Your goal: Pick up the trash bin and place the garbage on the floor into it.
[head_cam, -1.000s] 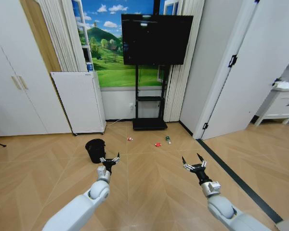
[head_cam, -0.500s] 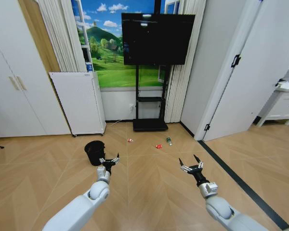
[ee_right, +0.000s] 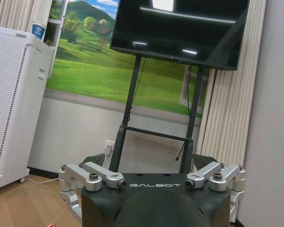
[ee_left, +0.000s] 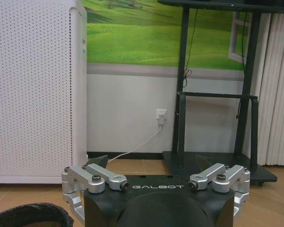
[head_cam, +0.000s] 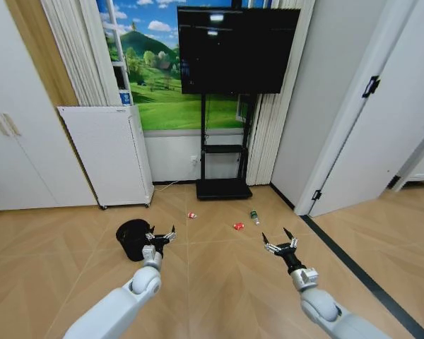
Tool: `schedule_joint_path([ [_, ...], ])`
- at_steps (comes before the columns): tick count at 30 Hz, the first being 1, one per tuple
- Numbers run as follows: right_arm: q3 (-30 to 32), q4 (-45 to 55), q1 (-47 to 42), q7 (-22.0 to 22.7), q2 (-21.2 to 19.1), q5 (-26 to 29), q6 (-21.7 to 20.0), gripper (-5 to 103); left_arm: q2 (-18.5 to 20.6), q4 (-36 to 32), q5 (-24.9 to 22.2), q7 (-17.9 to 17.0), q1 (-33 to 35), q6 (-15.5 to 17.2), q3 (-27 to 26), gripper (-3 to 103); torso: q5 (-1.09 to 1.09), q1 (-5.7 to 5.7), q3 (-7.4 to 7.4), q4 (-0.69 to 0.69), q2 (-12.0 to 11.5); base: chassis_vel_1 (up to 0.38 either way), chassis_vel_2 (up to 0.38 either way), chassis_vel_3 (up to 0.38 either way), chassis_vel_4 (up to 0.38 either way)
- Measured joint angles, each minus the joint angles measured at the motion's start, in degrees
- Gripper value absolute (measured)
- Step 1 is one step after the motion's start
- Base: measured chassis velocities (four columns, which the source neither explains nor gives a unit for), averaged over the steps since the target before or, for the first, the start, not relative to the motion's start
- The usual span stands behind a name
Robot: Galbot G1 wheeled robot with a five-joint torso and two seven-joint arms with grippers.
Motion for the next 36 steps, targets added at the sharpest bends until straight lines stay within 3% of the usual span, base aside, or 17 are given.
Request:
schedule_joint_path([
  [18, 2.62, 0.46, -3.11, -0.02, 1.5, -1.07, 0.68, 100, 0.44, -0.89, 0.42, -0.12, 1.34, -0.3, -0.71, 100, -0.01, -0.03, -0.01, -0.01, 0.01, -0.015, 0.324, 0.022, -0.316],
  [30, 4.4, -0.28, -4.52, -0.9, 2.26, -1.65, 1.77, 100, 0.23, -1.06, 1.1, 0.02, 2.01, -0.55, -0.74, 100, 0.01, 0.0, 0.0, 0.0, 0.0, -0.359, 0.293, 0.333, -0.305],
  [36, 4.42, -0.44, -4.67, 0.84, 3.28, -3.25, 1.88, 100, -0.07, -0.75, 1.41, 0.0, 1.93, -0.62, -0.59, 100, 0.01, 0.03, 0.01, 0.02, 0.0, -0.293, 0.36, 0.309, -0.349],
])
